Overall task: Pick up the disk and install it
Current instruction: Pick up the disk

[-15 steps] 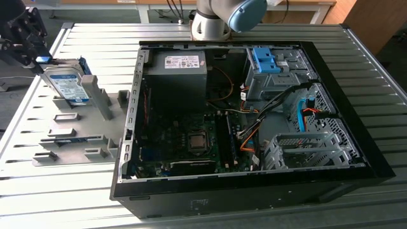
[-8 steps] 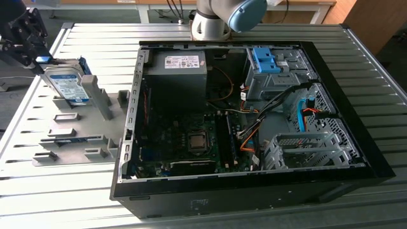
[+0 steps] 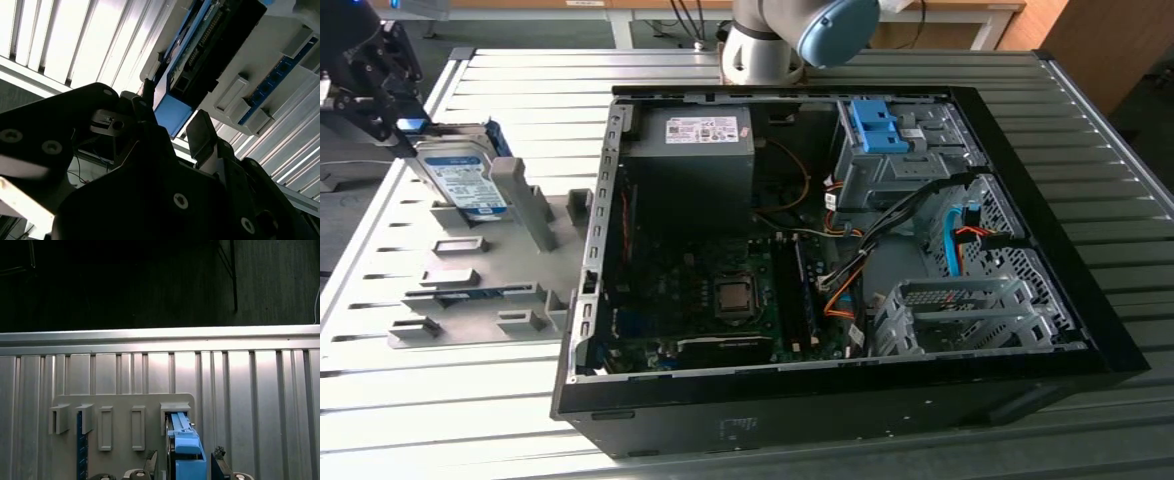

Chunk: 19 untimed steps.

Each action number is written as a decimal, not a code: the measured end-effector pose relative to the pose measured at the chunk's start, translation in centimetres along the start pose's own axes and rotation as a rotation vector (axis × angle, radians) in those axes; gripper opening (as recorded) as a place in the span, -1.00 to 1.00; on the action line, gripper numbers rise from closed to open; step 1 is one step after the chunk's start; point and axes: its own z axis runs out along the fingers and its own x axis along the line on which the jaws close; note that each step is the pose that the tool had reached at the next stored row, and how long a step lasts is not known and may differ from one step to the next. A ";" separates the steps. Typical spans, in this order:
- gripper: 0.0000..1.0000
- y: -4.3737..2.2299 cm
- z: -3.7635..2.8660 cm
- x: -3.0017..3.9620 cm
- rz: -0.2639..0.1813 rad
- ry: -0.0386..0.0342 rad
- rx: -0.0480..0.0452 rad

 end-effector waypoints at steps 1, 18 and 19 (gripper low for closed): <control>0.06 0.00 0.07 -0.04 0.000 0.0000 -0.0001; 0.06 0.10 1.26 -0.10 -0.003 -0.0020 -0.0001; 0.06 0.10 1.31 -0.10 -0.003 -0.0020 -0.0001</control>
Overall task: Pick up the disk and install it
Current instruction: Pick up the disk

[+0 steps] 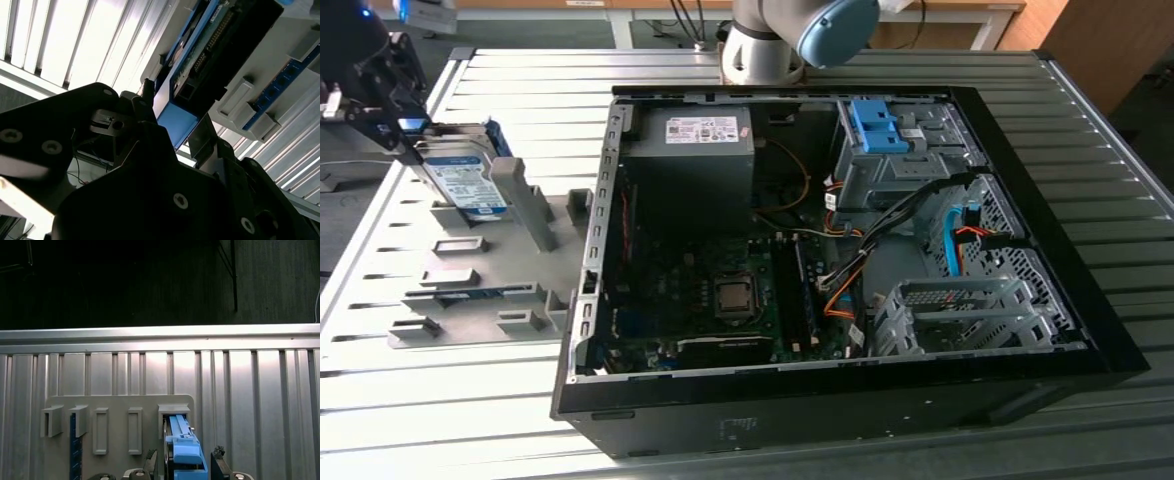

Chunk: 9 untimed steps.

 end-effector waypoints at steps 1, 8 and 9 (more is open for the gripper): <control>0.06 0.00 0.06 0.00 0.000 0.0000 0.0000; -0.10 -0.01 0.28 0.01 0.000 0.0004 0.0003; -0.10 0.00 0.32 0.01 0.000 0.0009 0.0002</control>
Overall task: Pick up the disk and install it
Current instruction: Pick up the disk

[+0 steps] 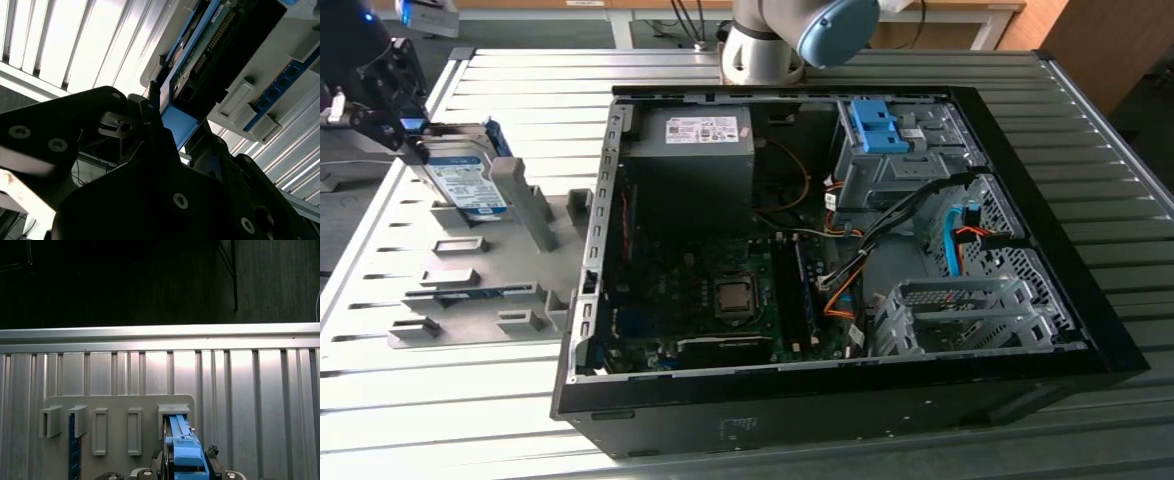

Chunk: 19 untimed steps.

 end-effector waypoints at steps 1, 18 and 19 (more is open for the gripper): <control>-0.10 0.00 0.03 0.00 0.000 0.0002 -0.0001; -0.25 0.00 0.27 0.05 -0.021 0.0032 -0.0004; -0.25 -0.01 0.27 0.07 -0.027 0.0036 -0.0005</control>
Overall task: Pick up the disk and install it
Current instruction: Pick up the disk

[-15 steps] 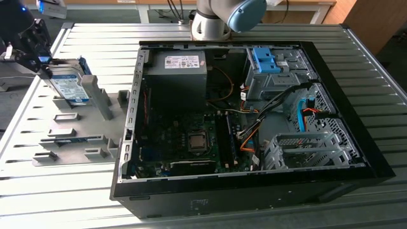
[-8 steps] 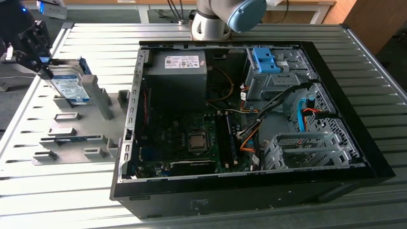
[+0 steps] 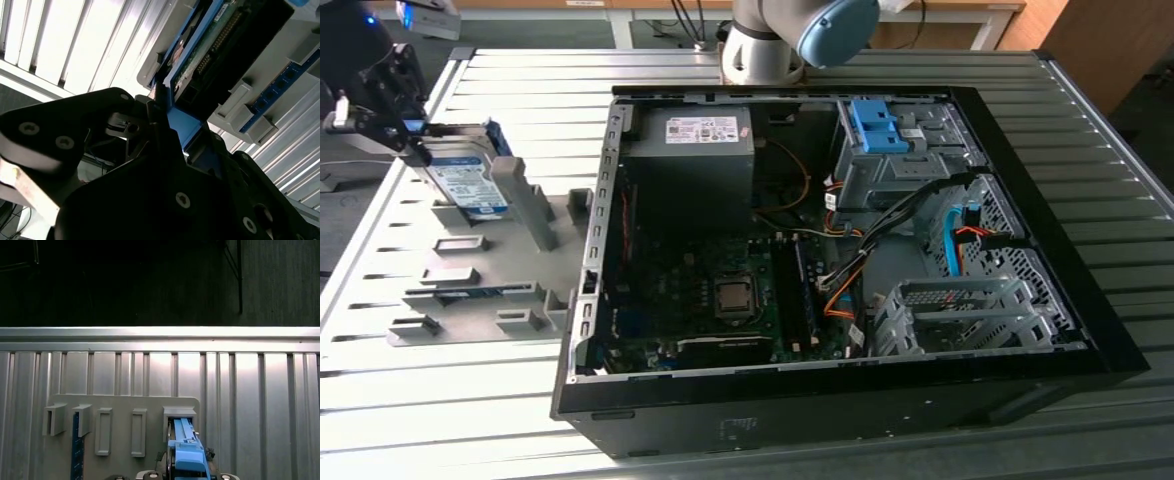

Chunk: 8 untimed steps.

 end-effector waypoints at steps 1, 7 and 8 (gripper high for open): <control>-0.26 0.00 0.00 0.01 -0.006 0.0009 -0.0002; -0.26 0.01 0.00 0.04 -0.024 0.0029 -0.0007; -0.26 0.01 -0.01 0.04 -0.024 0.0030 -0.0007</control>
